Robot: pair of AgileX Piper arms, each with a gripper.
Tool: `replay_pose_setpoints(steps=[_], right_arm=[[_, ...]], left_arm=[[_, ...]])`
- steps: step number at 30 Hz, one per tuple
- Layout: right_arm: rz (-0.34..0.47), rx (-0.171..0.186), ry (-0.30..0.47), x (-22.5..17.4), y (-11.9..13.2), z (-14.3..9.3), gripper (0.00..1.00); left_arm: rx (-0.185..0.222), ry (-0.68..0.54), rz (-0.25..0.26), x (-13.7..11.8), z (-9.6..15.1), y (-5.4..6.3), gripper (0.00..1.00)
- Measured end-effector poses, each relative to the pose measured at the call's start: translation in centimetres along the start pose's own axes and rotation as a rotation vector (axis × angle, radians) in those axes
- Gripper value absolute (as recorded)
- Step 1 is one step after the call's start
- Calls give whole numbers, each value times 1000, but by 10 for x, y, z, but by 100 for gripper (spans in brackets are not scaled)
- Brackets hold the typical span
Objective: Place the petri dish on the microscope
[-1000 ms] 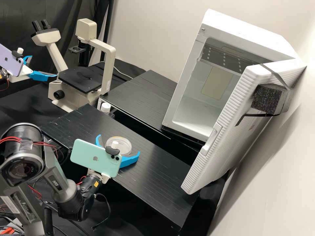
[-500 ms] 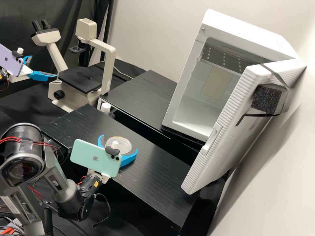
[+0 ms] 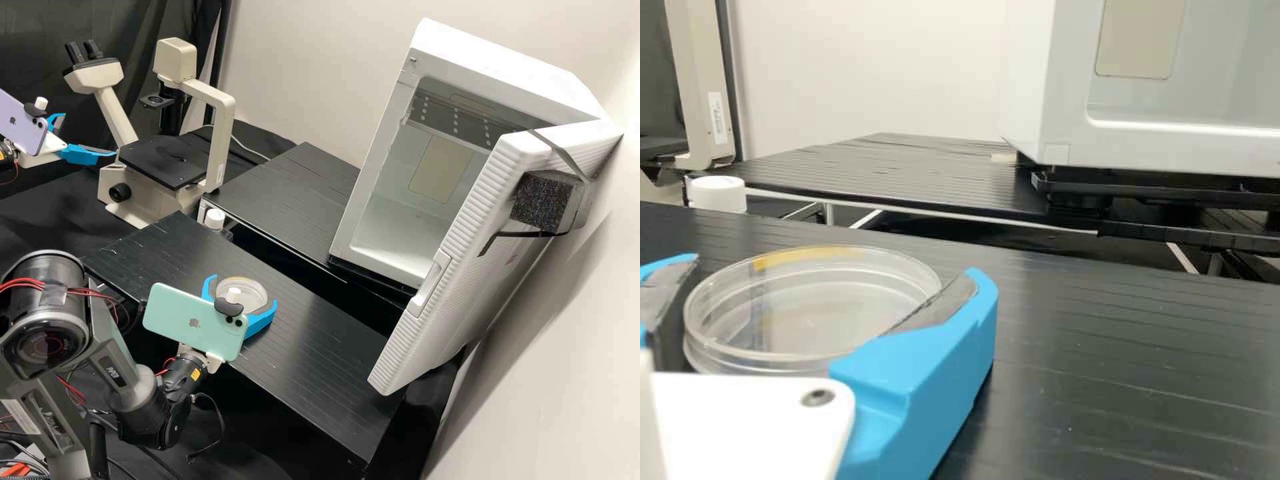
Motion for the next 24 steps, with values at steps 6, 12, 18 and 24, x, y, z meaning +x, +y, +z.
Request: replay_pose_setpoints(steps=[6,12,18,24], right_arm=[[1,-1,1,0,0,0,0],[27,-8,11,-4,5,-9,0],[99,-39,76,-10,8,-45,0],[282,-65,259,-4,-2,-90,0]], left_arm=[[0,0,0,0,0,0,100],[0,0,0,0,0,0,100],[0,0,0,0,0,0,100],[0,0,0,0,0,0,100]])
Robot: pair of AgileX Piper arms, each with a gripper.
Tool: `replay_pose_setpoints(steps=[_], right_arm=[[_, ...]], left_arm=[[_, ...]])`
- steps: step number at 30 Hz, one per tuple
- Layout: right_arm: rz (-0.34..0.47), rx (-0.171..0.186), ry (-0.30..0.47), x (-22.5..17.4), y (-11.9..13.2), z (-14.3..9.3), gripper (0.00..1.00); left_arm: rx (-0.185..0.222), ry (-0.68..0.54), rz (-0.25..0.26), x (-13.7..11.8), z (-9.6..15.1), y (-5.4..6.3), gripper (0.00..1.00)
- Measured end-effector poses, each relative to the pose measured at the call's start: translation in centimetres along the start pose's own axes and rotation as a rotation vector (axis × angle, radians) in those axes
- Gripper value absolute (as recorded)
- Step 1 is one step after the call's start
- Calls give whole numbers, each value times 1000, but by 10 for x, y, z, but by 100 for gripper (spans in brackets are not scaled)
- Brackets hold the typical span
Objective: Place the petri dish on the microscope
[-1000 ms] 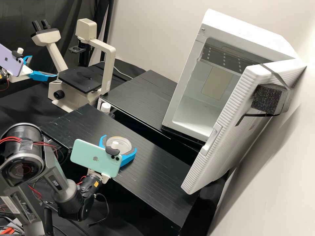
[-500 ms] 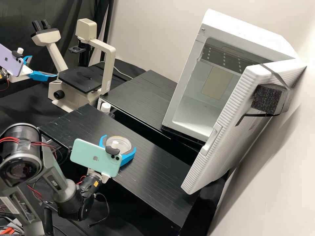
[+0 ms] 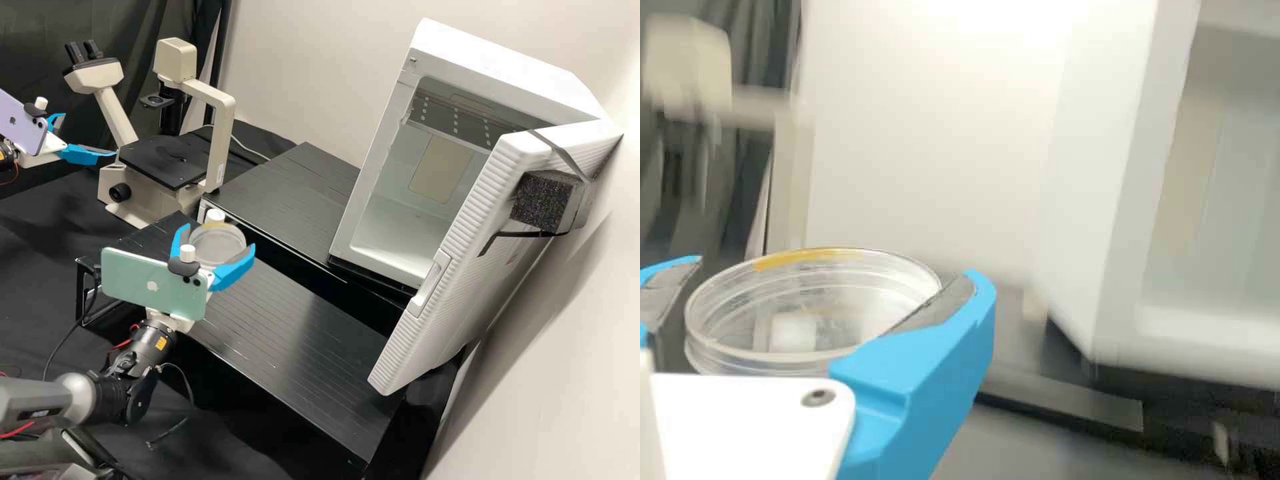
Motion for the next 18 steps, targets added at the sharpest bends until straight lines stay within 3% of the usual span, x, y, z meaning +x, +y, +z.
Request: replay_pose_setpoints(steps=[2,4,9,18], right_arm=[[43,64,-22,1,-6,-6,0],[-32,78,-4,1,-23,-17,0],[-141,3,58,18,-45,-42,0],[-149,-60,49,49,-65,-67,0]], left_arm=[[0,0,0,0,0,0,100],[0,0,0,0,0,0,100],[0,0,0,0,0,0,100],[0,0,0,0,0,0,100]])
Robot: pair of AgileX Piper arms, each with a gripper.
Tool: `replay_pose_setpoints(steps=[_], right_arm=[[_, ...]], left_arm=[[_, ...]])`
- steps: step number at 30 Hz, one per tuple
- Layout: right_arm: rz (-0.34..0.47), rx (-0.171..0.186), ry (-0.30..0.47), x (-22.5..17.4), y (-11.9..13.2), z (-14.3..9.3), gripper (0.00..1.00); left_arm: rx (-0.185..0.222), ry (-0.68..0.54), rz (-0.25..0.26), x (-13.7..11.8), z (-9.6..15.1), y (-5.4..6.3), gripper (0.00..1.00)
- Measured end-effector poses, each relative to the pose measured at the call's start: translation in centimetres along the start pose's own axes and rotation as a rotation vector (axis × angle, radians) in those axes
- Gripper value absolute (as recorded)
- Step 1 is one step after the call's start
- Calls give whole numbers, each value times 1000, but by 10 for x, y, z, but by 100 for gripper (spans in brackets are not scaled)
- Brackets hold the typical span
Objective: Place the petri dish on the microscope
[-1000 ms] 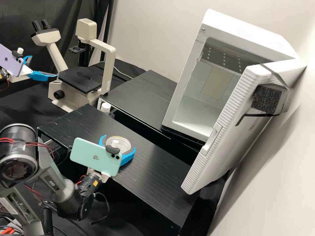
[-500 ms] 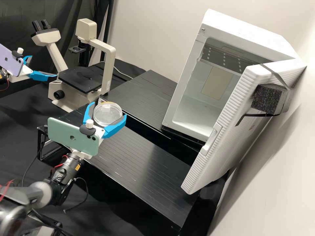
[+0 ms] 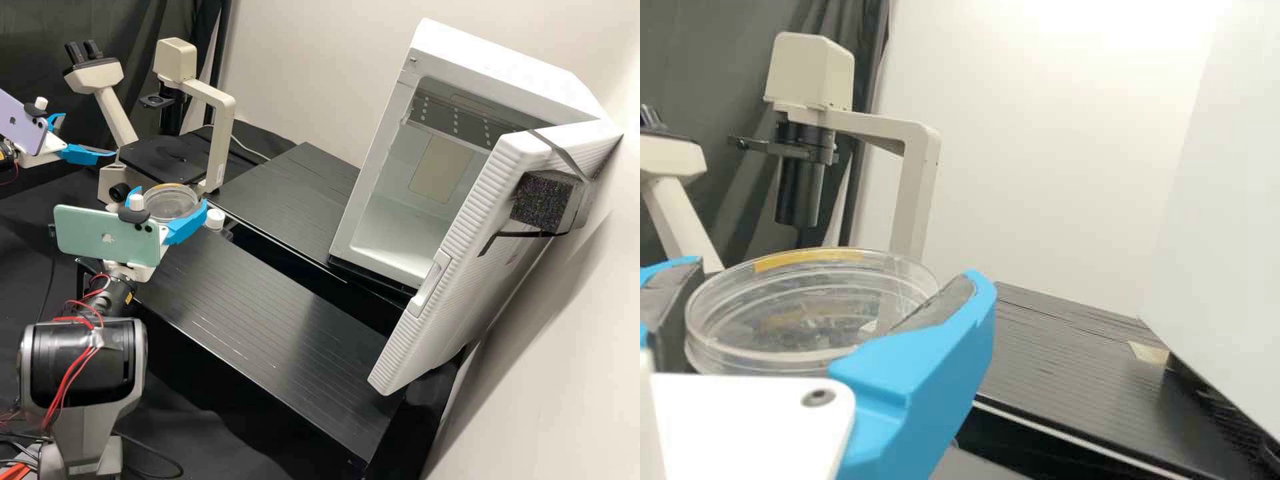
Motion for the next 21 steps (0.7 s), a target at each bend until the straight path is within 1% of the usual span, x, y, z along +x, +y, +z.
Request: replay_pose_setpoints(steps=[3,4,6,7,9,12,14,16,20,21], right_arm=[[-1,-21,-3,12,-6,-10,0],[-4,-33,-3,16,-9,-13,0],[6,-45,3,27,-11,-21,0],[3,-44,2,35,-14,-24,0],[-7,-35,-2,48,-20,-30,0],[-39,-37,-10,64,-28,-35,0],[-58,-32,-22,78,-33,-37,0],[-71,-7,-22,91,-37,-38,0],[-88,27,-11,111,-47,-37,0],[-94,26,-8,116,-50,-35,0]], left_arm=[[0,0,0,0,0,0,100],[0,0,0,0,0,0,100],[0,0,0,0,0,0,100],[0,0,0,0,0,0,100],[0,0,0,0,0,0,100],[0,0,0,0,0,0,100],[0,0,0,0,0,0,100],[0,0,0,0,0,0,100],[0,0,0,0,0,0,100],[0,0,0,0,0,0,100]])
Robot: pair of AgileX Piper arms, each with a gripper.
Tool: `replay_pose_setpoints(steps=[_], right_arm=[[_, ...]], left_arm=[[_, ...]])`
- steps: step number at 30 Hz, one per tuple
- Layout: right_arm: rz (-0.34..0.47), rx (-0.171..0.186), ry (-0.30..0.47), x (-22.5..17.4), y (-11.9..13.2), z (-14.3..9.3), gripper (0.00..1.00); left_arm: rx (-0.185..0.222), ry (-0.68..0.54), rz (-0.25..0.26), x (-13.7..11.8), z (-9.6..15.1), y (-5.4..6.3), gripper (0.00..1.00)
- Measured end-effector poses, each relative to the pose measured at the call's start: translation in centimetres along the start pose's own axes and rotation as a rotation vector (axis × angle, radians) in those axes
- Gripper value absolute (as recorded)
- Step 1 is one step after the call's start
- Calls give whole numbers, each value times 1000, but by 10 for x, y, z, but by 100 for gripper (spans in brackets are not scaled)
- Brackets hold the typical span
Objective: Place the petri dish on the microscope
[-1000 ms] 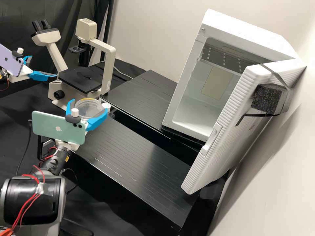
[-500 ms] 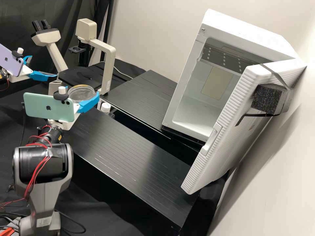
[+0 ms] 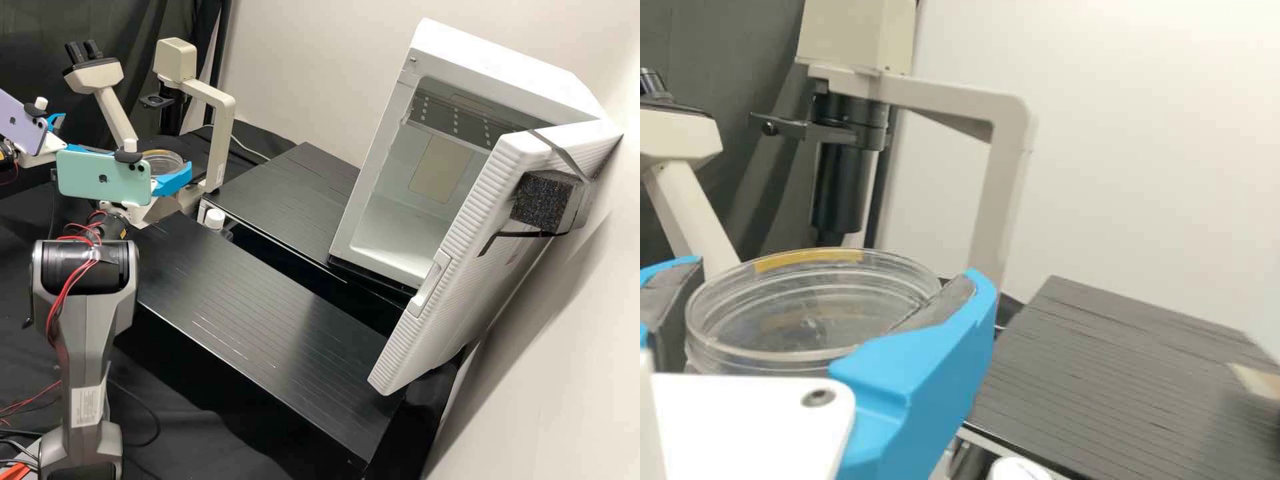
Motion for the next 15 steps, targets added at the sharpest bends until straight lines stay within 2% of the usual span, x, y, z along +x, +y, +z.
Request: replay_pose_setpoints(steps=[6,15], right_arm=[[-24,15,4,22,-7,5,0],[-20,1,20,53,-16,5,0]], left_arm=[[0,0,0,0,0,0,100],[0,0,0,0,0,0,100]])
